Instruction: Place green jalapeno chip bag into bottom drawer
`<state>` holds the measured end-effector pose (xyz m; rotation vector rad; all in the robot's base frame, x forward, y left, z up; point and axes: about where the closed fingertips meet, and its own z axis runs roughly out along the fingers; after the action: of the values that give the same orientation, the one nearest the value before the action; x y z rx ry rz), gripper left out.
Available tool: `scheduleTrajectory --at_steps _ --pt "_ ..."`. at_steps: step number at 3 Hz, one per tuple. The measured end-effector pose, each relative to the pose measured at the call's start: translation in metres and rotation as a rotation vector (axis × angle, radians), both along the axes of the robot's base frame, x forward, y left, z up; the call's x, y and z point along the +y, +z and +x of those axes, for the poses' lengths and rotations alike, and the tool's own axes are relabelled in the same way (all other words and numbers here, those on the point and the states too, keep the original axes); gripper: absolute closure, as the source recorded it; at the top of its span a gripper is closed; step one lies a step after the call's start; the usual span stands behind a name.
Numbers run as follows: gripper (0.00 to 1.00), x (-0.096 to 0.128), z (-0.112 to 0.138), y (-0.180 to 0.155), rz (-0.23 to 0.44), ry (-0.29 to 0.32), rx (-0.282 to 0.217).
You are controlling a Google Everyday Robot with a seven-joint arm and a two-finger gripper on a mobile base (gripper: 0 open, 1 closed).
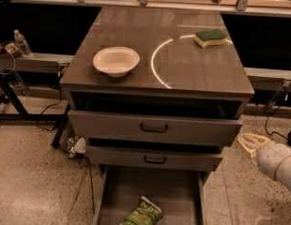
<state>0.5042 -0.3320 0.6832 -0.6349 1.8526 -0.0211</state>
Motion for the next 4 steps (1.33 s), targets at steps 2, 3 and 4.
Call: scheduleTrajectory --at_steps 2,3,4 --pt "1.0 -0.023 0.021 -0.003 -0.027 -0.044 -0.044" --pt "1.0 -0.062 0.055 0.036 -0.104 -0.106 -0.188" --pt "1.0 -0.101 0.094 0.115 -0.203 -0.159 -0.393"
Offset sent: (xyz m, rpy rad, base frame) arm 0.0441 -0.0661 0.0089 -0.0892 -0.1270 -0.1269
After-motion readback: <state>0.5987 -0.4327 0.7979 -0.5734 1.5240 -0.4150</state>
